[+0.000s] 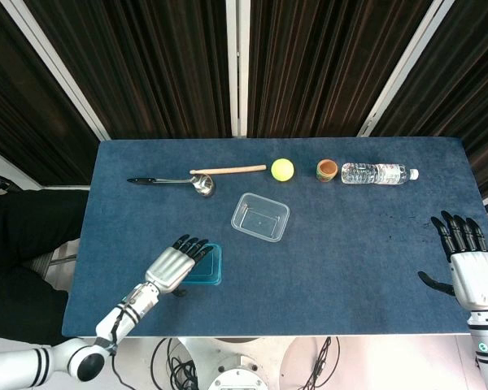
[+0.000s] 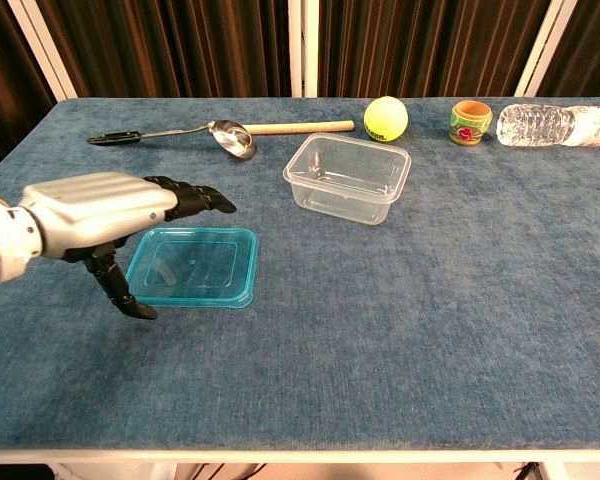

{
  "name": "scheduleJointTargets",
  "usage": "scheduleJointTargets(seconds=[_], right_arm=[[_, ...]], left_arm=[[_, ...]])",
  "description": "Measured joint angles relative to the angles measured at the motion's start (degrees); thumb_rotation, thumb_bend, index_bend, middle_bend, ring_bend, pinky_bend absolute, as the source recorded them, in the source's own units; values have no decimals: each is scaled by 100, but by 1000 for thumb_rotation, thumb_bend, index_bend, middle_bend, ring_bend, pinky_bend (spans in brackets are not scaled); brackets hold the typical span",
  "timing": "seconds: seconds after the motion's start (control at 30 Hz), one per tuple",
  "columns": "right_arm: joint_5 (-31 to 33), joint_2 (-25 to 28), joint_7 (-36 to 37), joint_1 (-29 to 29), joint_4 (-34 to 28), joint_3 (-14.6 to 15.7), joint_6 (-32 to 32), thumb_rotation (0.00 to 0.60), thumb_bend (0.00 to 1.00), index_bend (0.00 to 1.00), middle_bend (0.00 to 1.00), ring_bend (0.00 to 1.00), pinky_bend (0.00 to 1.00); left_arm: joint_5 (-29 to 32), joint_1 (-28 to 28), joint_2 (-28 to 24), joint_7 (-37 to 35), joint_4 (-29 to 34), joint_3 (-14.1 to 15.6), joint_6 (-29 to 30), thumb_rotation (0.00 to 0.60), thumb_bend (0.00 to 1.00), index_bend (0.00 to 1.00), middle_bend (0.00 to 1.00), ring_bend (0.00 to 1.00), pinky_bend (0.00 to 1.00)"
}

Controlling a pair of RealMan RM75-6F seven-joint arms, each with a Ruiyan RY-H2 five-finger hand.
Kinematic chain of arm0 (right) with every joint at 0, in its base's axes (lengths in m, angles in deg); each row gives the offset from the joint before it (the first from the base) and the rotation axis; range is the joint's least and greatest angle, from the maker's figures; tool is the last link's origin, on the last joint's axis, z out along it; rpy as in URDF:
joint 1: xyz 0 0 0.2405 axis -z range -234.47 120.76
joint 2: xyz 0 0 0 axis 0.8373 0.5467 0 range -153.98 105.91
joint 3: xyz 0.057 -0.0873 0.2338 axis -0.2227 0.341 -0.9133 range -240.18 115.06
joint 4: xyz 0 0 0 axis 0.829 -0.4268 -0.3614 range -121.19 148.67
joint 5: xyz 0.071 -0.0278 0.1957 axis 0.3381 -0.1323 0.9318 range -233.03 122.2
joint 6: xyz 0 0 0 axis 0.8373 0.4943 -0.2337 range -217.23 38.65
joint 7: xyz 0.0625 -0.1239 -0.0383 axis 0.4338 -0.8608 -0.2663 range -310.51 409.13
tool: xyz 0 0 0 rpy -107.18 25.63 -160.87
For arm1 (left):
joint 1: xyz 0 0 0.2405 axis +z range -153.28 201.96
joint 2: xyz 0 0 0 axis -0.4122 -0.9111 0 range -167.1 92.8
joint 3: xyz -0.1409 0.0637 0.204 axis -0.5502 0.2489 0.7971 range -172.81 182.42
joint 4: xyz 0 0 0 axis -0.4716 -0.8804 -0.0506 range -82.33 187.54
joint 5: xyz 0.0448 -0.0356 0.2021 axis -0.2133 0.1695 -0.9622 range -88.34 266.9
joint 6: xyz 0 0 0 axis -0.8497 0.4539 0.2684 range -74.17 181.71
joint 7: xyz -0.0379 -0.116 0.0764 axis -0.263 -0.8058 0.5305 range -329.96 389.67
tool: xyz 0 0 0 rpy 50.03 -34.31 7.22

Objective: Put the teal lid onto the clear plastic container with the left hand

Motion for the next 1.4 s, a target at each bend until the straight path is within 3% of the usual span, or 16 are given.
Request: scheduleJointTargets(seconds=[0.4,0.83,1.17,1.4], right_arm=[[41,-54,133,68,142,21,52,600,26,0,0,0,0],[22,-114,231,83,238,38,61,600,26,0,0,0,0],[67,-151,378,119,373,44,59,600,26,0,0,0,0],[91,-186,472,120,464,48,20,600,26,0,0,0,0]], left_arm=[[699,-324,254,159,-592,-86,11,600,43,0,0,0,29],[2214,-981,-423,584,-16,-146,-482,600,43,0,0,0,29],[3692,-1891,-302,1438,256,176,-188,600,44,25,0,0,32],[4042,-2173,-22,1658,257,411,212,600,45,36,0,0,36]])
